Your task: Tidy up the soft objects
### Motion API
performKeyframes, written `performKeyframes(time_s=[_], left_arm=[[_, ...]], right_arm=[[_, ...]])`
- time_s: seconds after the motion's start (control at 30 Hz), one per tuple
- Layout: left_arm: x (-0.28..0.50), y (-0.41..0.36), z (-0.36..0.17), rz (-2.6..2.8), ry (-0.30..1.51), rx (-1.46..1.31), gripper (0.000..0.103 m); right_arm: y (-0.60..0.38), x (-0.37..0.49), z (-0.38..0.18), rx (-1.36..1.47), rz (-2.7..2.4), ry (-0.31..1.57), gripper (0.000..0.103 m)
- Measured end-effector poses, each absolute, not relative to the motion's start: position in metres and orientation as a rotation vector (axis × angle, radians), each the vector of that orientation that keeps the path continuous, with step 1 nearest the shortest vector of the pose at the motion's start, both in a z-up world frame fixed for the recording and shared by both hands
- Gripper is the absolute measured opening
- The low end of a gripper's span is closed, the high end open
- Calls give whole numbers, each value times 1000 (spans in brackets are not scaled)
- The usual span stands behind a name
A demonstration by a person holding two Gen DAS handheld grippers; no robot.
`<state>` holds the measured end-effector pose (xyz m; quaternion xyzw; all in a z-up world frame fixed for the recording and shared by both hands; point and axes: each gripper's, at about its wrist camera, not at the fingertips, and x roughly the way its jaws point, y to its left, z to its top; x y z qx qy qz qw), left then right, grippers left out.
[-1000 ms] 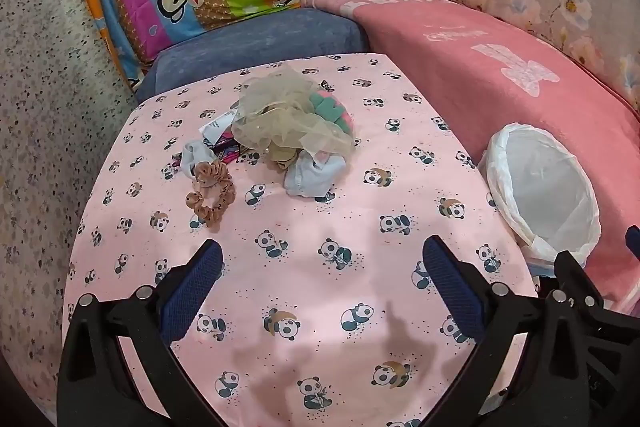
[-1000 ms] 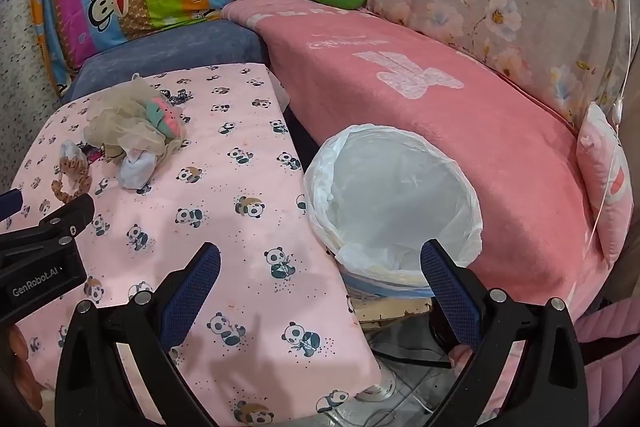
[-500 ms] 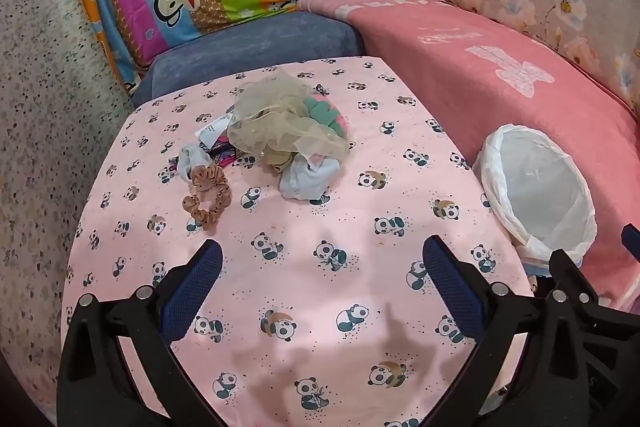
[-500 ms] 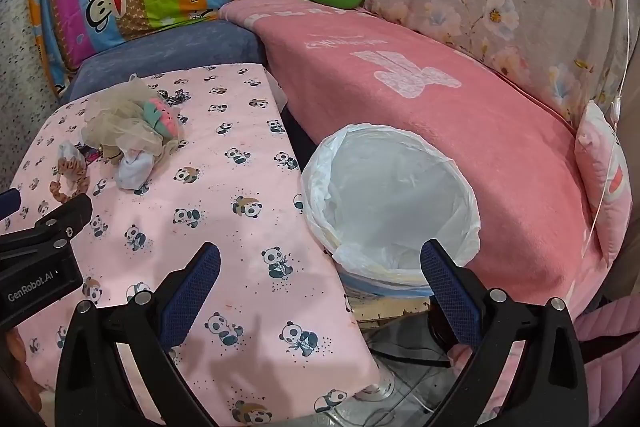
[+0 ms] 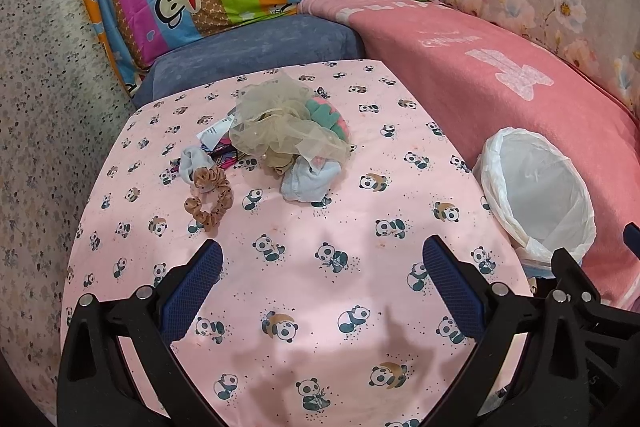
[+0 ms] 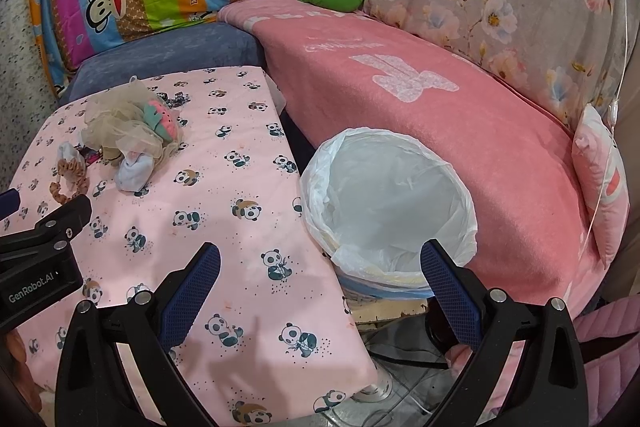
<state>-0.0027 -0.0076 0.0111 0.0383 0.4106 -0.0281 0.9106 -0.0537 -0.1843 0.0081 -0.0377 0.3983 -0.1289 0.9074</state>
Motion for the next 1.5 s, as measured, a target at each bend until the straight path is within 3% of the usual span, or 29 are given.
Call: performKeyframes(time_s=[1.5], left_arm=[[-3, -9, 17, -62, 832, 78, 96]], right_arm=[[-184, -52, 11, -85, -276, 821, 96]])
